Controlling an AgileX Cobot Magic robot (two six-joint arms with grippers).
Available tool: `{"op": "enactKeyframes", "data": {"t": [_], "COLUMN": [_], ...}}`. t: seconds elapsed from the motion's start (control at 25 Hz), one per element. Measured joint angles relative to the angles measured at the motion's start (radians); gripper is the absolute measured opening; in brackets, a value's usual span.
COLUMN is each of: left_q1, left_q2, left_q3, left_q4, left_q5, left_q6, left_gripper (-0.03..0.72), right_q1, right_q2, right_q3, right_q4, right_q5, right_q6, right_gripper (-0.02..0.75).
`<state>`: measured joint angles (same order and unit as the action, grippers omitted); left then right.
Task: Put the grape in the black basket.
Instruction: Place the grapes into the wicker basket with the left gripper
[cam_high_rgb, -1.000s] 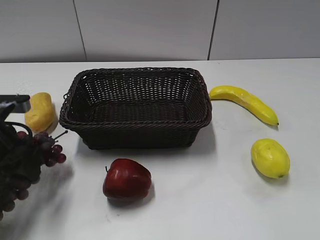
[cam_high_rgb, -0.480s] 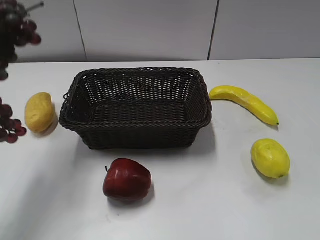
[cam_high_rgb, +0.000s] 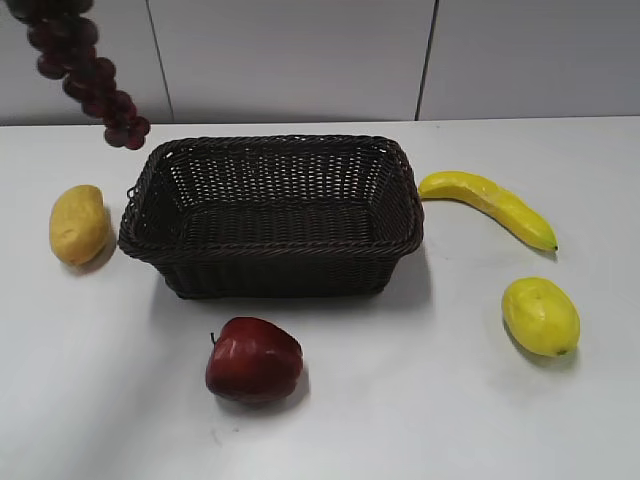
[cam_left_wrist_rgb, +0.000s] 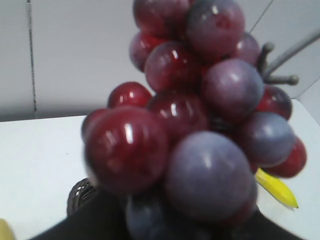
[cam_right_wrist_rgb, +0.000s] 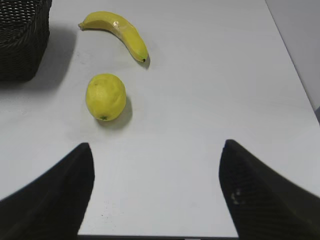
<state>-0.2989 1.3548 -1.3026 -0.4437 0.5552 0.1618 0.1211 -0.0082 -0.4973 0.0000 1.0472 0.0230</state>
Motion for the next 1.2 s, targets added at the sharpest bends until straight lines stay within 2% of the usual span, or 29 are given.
{"op": "enactKeyframes", "data": {"t": [0.2,0.36,0.64,0.92,1.0,1.04,1.08,1.12,1.2], "left_q1": [-0.092,-0.139,-0.168,-0.174,-0.174,-0.174,-0.174,-0.174,-0.174], "left_q2": [0.116,0.221,0.410,0.502,0.502,0.502,0.502,0.502,0.502], "left_q3": [0.000,0.000,0.000,0.000,0.000,-0.002,-0.005,-0.011,-0.028], "left_q4": [0.000,0.003,0.063,0.092,0.093,0.093,0.093,0.093,0.093], "left_q5": [-0.110,-0.141,-0.176,-0.106,-0.102,-0.102,-0.099,-0.092,-0.062], "left_q6": [0.001,0.001,0.001,0.001,0.002,0.002,0.001,0.001,0.001], "left_gripper": [0.329,0.326,0.320,0.323,0.411,0.516,0.571,0.600,0.605], "right_q1": [0.000,0.000,0.000,0.000,0.000,0.000,0.000,0.000,0.000], "right_q2": [0.000,0.000,0.000,0.000,0.000,0.000,0.000,0.000,0.000], "right_q3": [0.000,0.000,0.000,0.000,0.000,0.000,0.000,0.000,0.000], "right_q4": [0.000,0.000,0.000,0.000,0.000,0.000,0.000,0.000,0.000], "right_q5": [0.000,0.000,0.000,0.000,0.000,0.000,0.000,0.000,0.000], "right_q6": [0.000,0.000,0.000,0.000,0.000,0.000,0.000,0.000,0.000], "right_gripper": [0.590,0.590,0.590,0.590,0.590,0.590,0.590,0.590,0.590]}}
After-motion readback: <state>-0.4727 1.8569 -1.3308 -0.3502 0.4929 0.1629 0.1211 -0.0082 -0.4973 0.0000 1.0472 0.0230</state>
